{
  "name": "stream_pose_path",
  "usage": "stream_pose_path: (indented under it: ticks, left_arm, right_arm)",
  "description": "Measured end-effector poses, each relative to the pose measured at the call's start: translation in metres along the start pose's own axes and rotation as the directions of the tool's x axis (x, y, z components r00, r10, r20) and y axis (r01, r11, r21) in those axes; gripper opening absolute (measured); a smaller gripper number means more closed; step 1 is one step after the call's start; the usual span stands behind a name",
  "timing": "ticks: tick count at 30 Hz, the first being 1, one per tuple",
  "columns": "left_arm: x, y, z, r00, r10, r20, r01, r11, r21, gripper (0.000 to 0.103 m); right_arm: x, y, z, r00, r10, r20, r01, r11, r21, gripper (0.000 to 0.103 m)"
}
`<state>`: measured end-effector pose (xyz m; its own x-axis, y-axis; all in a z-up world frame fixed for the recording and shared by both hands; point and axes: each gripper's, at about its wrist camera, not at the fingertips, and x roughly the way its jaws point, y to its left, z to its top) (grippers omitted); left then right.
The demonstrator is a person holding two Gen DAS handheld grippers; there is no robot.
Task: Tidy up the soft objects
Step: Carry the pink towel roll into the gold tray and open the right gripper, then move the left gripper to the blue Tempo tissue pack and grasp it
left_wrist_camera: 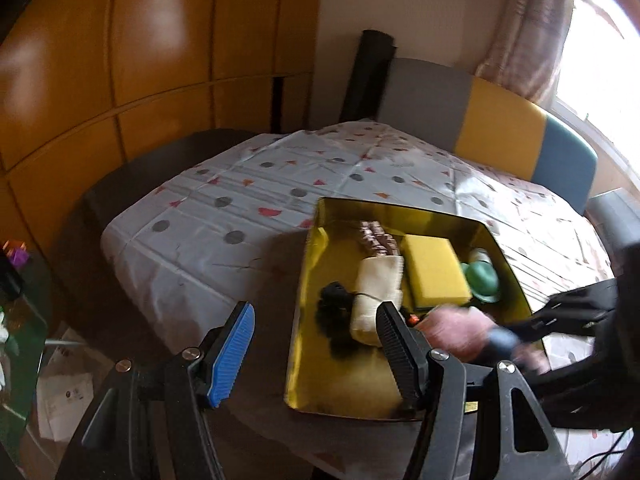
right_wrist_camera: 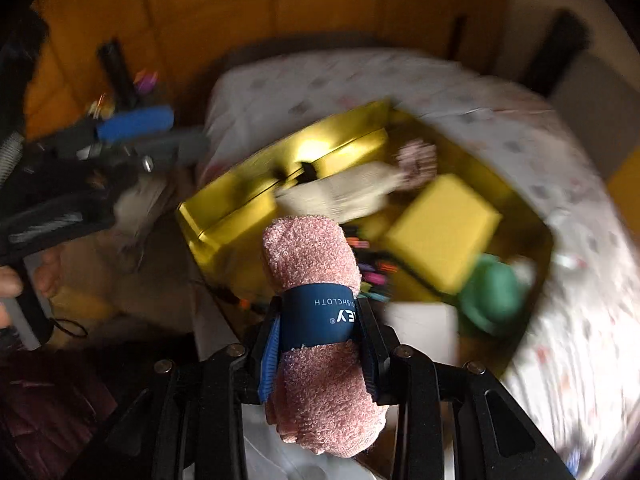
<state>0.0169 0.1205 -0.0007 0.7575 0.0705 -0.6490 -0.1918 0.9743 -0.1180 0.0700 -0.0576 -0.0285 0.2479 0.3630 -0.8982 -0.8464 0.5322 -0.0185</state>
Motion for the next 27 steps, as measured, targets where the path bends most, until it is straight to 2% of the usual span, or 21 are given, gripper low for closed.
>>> stream_pose_path:
  ticks: [3,5,6,7,9,14,18,22,27]
  left_arm:
    - [0.002,0.008,-0.001,1.000,0.016,-0.003,-0.016,1.000,-0.014,0.064]
    - [0.003,0.010,-0.001,1.000,0.019,-0.008,-0.019,1.000,-0.020,0.064]
    - [0.004,0.010,-0.001,1.000,0.020,-0.010,-0.021,1.000,-0.018,0.064]
    - [0.004,0.009,-0.001,1.000,0.021,-0.012,-0.022,1.000,-0.011,0.064]
    - [0.005,0.006,-0.001,1.000,0.024,-0.011,-0.024,1.000,0.003,0.064]
    - [0.006,-0.004,-0.003,1.000,0.005,-0.016,-0.004,1.000,0.023,0.064]
    - [0.002,-0.016,-0.004,1.000,-0.011,-0.010,0.012,0.998,0.057,0.064]
    - [-0.003,-0.031,-0.004,0.999,-0.032,-0.007,0.033,0.995,0.097,0.064]
    - [-0.006,-0.055,-0.006,0.998,-0.060,-0.012,0.061,0.986,0.154,0.064]
  right_arm:
    - [0.036,0.014,0.019,0.999,-0.005,-0.048,0.004,1.000,-0.026,0.037]
    - [0.049,0.013,0.025,1.000,-0.014,-0.027,0.015,0.999,0.035,0.045]
    - [0.050,0.011,0.026,1.000,-0.007,-0.013,0.008,0.998,0.066,0.050]
    - [0.049,0.008,0.025,1.000,0.011,0.005,-0.012,0.995,0.102,0.061]
    - [0.038,0.003,0.020,0.997,0.034,0.062,-0.044,0.986,0.161,0.075]
    - [-0.011,-0.012,-0.006,0.984,0.006,0.180,-0.050,0.970,0.240,0.079]
    - [-0.044,-0.032,-0.042,0.968,-0.072,0.242,-0.016,0.938,0.345,0.080]
    - [-0.070,-0.058,-0.077,0.949,-0.184,0.256,0.056,0.898,0.437,0.080]
    - [-0.092,-0.094,-0.129,0.924,-0.318,0.212,0.154,0.818,0.554,0.080]
